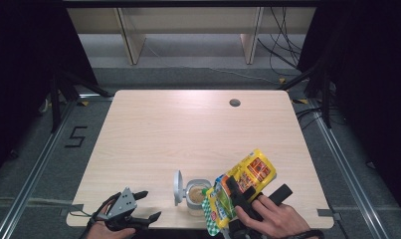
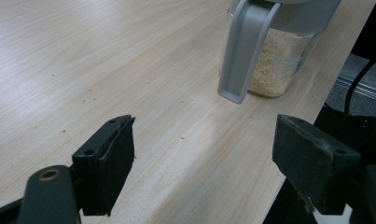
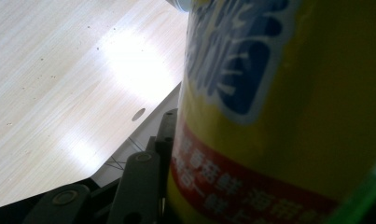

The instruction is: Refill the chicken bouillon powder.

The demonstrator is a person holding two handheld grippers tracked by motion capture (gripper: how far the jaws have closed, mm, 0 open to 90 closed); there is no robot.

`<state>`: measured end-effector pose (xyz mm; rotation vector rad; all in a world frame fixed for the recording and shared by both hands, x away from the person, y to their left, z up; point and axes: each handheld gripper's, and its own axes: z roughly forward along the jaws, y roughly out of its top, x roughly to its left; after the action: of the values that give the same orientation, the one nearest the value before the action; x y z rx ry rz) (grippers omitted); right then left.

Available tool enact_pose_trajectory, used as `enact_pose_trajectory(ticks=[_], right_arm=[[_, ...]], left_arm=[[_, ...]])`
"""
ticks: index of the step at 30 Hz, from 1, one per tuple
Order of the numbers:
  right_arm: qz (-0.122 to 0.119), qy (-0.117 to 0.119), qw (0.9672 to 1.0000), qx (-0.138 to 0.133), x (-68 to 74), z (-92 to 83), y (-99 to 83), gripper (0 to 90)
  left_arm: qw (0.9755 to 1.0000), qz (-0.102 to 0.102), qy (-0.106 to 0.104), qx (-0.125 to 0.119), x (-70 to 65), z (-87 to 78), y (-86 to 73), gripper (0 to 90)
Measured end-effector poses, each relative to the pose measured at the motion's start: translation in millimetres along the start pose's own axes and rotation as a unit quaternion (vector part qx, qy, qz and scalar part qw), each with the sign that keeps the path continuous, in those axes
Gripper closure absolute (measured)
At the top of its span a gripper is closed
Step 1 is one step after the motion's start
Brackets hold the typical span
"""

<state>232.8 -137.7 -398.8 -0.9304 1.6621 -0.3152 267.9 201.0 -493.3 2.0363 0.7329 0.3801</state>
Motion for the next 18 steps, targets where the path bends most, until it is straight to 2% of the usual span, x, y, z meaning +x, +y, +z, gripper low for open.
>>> enact_pose_trajectory(ticks=[1, 12, 13, 14, 15, 18], right_arm=[[0.0, 0.0, 1.0, 0.0, -0.3, 0.1, -0.1, 66.2], [-0.003, 0.003, 1.0, -0.001, -1.6, 0.5, -0.5, 66.3], [-0.005, 0.002, 1.0, -0.002, -1.6, 0.7, -0.5, 66.3], [-0.005, 0.002, 1.0, -0.002, -1.6, 0.8, -0.6, 66.3], [-0.005, 0.003, 1.0, -0.003, -1.7, 0.8, -0.7, 66.3], [-0.003, 0.003, 1.0, -0.002, -1.8, 0.5, -0.8, 66.3]], left_arm=[[0.9999, -0.01, -0.004, -0.009, -1.5, 0.7, -0.1, 20.5], [0.9999, -0.01, -0.004, -0.009, -1.5, 0.7, 0.0, 20.4], [0.9999, -0.01, -0.003, -0.009, -1.4, 0.9, 0.0, 20.4], [1.0, 0.003, 0.0, 0.003, 0.6, -0.2, 0.1, 20.4], [1.0, 0.003, -0.003, 0.006, 0.8, -0.1, 0.3, 20.4], [1.0, 0.002, 0.0, -0.001, -0.1, 0.4, 0.1, 20.4]])
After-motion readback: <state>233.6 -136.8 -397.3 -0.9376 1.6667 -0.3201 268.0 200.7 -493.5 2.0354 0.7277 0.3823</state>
